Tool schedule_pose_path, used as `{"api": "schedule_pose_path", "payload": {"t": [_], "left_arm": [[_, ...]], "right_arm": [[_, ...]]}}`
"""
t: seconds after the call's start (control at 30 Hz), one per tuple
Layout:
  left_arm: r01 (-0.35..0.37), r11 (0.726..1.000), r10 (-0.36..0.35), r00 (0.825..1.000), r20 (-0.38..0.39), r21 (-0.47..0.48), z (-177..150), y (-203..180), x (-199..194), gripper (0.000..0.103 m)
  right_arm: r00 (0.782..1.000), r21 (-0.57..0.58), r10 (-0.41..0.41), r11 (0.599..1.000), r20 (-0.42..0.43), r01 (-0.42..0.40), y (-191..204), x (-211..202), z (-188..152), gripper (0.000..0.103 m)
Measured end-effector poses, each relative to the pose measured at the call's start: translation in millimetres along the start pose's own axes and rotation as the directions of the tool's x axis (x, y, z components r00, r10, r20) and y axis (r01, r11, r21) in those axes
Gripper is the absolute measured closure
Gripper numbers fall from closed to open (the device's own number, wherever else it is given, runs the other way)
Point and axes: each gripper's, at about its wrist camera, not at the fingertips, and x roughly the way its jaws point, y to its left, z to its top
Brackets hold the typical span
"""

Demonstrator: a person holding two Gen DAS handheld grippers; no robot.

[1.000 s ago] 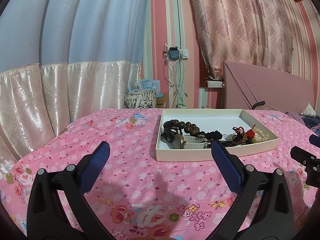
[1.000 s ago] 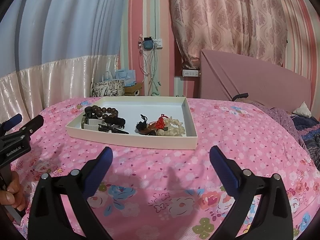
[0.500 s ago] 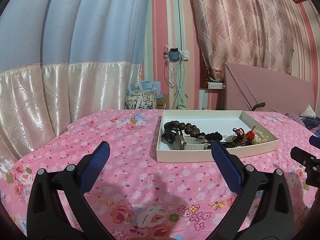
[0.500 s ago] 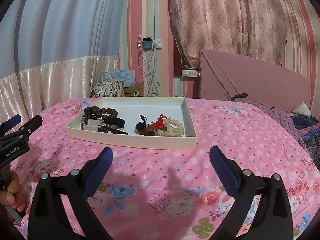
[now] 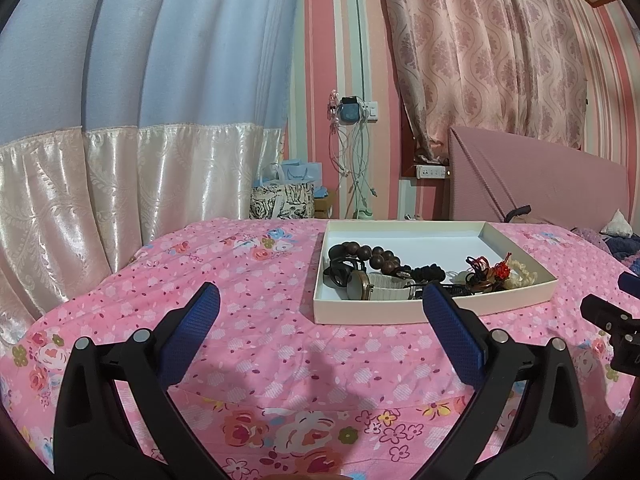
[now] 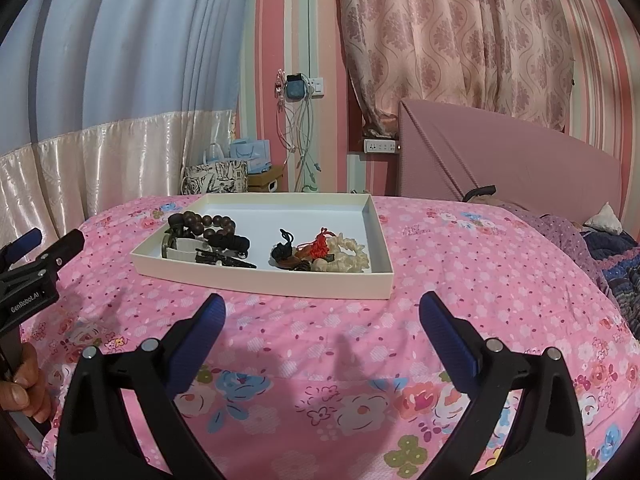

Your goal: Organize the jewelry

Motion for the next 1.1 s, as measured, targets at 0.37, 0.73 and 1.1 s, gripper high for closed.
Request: {"api": "schedule_pose_path", "payload": {"t": [0.37,0.73,1.1], "left_arm": [[-0.001,1.000,0.001,1.000,-0.008,-0.002,0.4,0.7,-3.2,0.003],[-0.004,1.000,0.004,1.000,-0.011,-0.004,0.1,2.2,-5.7,0.003],[-0.026,1.000,0.026,0.999,-0.033,0.001,0.6,-1.7,1.8,0.003]], "right_arm": [[1.000,0.001,0.000,1.000,0.000,0.000,-0.3,0.1,0.6,0.006],[1.000,0.001,0.000,1.000,0.002,0.000,0.4,0.0,0.2,0.006],[1.000,0.002,-0.004,1.000,0.002,0.004,-1.4,0.0,0.0,0.006]]}}
